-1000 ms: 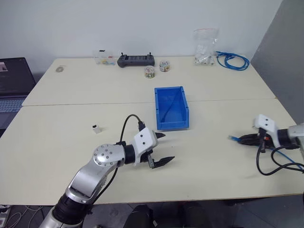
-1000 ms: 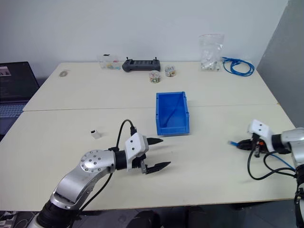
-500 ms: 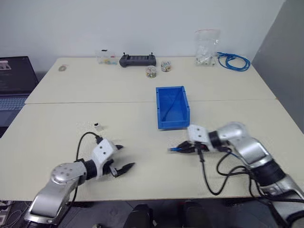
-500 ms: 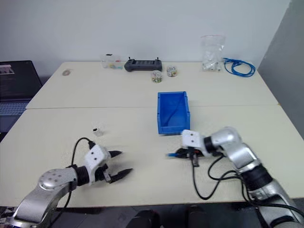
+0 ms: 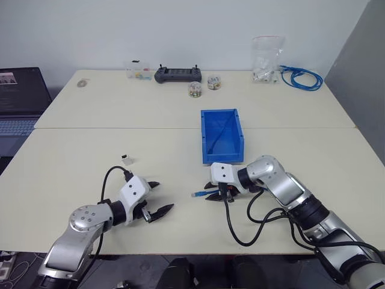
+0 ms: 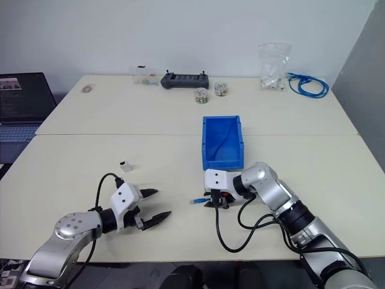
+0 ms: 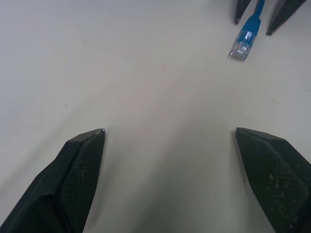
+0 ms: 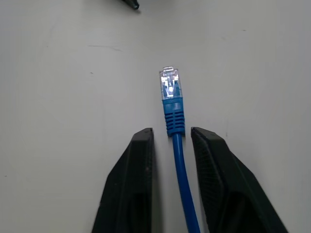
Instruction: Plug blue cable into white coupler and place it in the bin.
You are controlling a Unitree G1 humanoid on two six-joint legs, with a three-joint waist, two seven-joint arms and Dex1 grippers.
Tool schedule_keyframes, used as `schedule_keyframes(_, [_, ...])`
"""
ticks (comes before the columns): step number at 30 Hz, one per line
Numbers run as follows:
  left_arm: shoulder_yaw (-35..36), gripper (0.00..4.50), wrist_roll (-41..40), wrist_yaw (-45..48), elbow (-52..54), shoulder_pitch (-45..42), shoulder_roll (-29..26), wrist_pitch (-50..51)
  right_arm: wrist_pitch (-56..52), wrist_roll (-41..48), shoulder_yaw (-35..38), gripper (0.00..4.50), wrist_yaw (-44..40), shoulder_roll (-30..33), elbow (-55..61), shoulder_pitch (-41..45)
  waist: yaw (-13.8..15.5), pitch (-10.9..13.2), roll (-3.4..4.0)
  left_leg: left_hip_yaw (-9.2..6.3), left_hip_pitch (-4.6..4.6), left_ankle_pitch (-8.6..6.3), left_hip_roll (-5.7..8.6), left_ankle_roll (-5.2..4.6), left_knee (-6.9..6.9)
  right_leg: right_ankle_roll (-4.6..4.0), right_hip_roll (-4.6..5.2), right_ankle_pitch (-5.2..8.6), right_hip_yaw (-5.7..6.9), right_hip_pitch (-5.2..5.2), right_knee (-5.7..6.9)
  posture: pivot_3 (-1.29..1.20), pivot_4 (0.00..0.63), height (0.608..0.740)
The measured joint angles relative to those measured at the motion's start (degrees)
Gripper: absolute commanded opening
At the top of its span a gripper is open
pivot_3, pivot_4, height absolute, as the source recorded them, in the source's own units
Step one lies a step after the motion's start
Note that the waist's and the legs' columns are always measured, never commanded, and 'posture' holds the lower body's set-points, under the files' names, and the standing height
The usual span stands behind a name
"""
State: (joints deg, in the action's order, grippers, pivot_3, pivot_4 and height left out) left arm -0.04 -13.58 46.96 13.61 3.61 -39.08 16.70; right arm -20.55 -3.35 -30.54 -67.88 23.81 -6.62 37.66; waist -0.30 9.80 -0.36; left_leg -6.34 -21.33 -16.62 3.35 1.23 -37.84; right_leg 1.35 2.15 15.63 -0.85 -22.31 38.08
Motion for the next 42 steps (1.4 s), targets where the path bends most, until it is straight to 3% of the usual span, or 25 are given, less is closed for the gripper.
schedule_keyframes(6, [-2.87,4.50,0.87,1.42,-1.31,-2.03,0.63,-2.07,-6.38,3.09,2.20,3.80,-0.59,1.01,4.70,-0.53,-0.11,0.00,0.00,-0.01,-0.04,0.00,0.00,0.00,-0.01,-0.01,0.00,-0.01,0.00,-0.01,-0.01,0.00,0.150,0.740])
schedule_keyframes(9, [-3.67,4.50,1.13,2.38,-2.25,-3.06,0.62,-2.76,-10.42,6.73,5.34,3.80,-1.03,3.21,10.60,-1.85,-0.01,0.00,0.00,-0.04,-0.08,0.00,0.00,-0.01,-0.01,-0.01,0.00,-0.01,0.02,-0.02,-0.05,0.00,0.150,0.740])
schedule_keyframes(16, [-7.50,4.50,3.43,3.89,-6.99,-9.87,2.20,-4.81,-22.84,16.41,16.59,3.80,1.38,10.58,27.50,-14.08,0.37,0.00,0.00,-0.08,-0.23,-0.08,0.05,-0.14,-0.06,0.03,0.07,-0.02,0.08,-0.04,-0.10,0.00,0.150,0.740])
schedule_keyframes(26, [-13.97,4.50,5.04,10.32,-12.42,-17.97,4.32,-5.63,-32.73,24.86,24.65,3.80,10.92,11.95,41.48,-27.15,0.20,-0.01,0.01,-0.04,-0.19,-0.07,0.06,-0.16,-0.11,0.10,0.05,-0.04,0.05,0.00,-0.07,0.00,0.150,0.740])
schedule_keyframes(30, [-15.88,3.83,6.00,12.70,-13.21,-19.88,3.86,-6.05,-33.96,26.88,25.08,3.82,13.95,11.98,43.51,-28.16,0.19,-0.03,0.00,-0.05,-0.15,-0.07,0.05,-0.15,-0.10,0.10,0.04,-0.04,0.06,0.03,-0.07,0.00,0.150,0.740])
schedule_keyframes(42, [-18.98,1.29,8.26,13.45,-11.54,-20.62,2.68,-4.58,-34.36,31.72,26.04,3.82,18.51,13.40,45.55,-29.34,0.20,-0.10,-0.02,-0.06,0.30,0.03,0.03,-0.37,-0.04,0.44,0.02,0.09,0.05,0.43,-0.07,0.00,0.150,0.740])
